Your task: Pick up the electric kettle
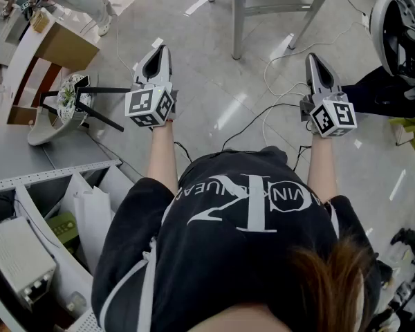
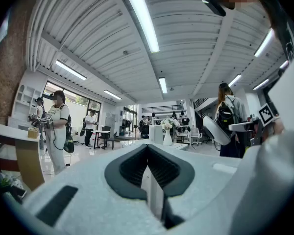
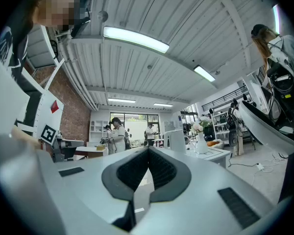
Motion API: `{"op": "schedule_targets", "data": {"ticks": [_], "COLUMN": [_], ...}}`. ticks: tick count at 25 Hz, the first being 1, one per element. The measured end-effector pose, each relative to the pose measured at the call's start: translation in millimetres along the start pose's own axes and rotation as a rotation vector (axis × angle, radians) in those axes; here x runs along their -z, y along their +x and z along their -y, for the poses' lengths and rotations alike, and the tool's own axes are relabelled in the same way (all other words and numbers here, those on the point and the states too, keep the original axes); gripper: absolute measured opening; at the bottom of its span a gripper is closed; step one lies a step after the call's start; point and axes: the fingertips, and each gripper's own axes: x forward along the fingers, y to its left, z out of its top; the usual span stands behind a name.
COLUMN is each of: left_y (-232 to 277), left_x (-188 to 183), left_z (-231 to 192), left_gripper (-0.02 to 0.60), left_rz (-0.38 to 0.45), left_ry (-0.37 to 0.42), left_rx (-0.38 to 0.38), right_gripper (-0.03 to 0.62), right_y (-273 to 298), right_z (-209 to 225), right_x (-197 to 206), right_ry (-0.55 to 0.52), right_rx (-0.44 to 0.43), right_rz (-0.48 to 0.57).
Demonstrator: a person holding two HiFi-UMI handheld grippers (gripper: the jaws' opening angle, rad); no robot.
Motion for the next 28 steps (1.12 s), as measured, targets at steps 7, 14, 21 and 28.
{"op": "schedule_targets", "data": {"ticks": [7,14,21,28], "left_y": [-7.3,-9.2,7.8,58.8], "left_x": [3.9,9.5,25.0,34.5], "left_z": [-12.0,-13.5,-11.4,-30.8], "left_gripper": [0.009,0.009,0.009,0.009], "left_rz": [0.008,-0.003,-0.048,-0.078], "left_ry": [-0.026,-0.066,-0.055,-0.064], "left_rx": [-0.005,-0.012,0.025,0.016], "right_gripper": [-0.002,-0.002,0.077,0.14], "right_y": [-0.3,-1.1,20.1,69.2], "right_z": [-10.7,-12.5,-4.9,22.4], "right_x": [2.3,6.4,16.3,31.5], "right_ry": [-0.011,-0.01,0.02,0.063], "right_rx": [-0.001,-0.028,-0.047,-0.041], "right_rz": [-0.003,-0.024,-0.01,-0.04]}}
